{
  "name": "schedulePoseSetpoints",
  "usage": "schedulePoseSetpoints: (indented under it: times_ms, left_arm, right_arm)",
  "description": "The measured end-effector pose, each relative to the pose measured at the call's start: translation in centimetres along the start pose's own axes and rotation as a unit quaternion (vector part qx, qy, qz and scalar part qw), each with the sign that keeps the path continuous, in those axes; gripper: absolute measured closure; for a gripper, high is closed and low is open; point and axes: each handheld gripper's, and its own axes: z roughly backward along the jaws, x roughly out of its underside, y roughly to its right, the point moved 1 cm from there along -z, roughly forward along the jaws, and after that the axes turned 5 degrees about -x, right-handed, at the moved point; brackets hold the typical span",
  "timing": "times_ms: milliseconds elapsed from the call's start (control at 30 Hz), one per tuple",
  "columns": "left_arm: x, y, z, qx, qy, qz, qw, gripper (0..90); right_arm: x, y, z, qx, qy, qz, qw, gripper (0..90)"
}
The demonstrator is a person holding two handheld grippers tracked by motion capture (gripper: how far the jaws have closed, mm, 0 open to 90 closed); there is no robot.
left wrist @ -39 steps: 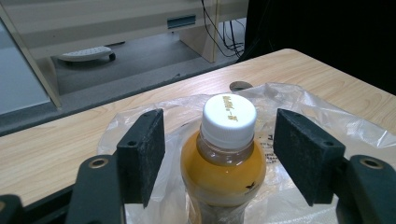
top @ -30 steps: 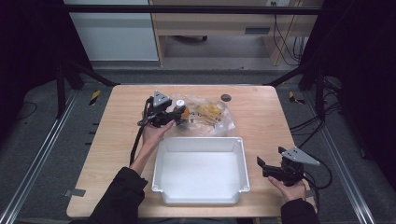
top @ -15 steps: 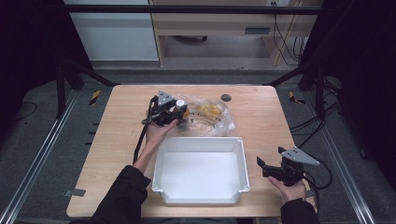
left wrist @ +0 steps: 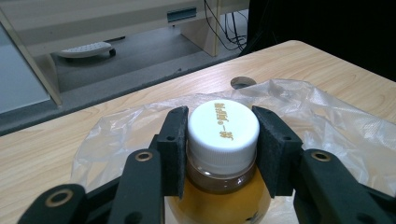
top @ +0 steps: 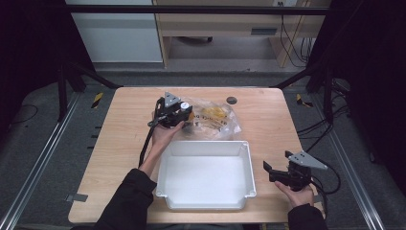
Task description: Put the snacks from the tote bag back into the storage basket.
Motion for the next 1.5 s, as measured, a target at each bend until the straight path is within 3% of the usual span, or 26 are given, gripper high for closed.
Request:
schedulePoseSetpoints:
  times_ms: [400, 800, 1067, 1500]
  left_arm:
    - [-0.2, 0.1, 0.0, -0.006, -0.004, 0.001, 1.0000, 58.5]
    - [-0.3, -0.1, 0.3, -0.004, -0.009, 0.015, 0.9998, 58.7]
    - [-0.9, 0.0, 1.2, 0.002, 0.003, 0.025, 0.9997, 58.8]
    - [-1.6, -0.8, 2.5, -0.022, 0.019, 0.034, 0.9990, 58.8]
  right_arm:
    - [0.0, 0.0, 0.0, 0.000, -0.001, 0.000, 1.0000, 7.8]
    - [0.0, 0.0, 0.0, 0.000, -0.002, -0.001, 1.0000, 7.8]
    - [0.0, 0.1, 0.0, 0.001, 0.000, 0.000, 1.0000, 7.8]
    - [0.0, 0.0, 0.0, 0.001, -0.001, 0.001, 1.0000, 8.0]
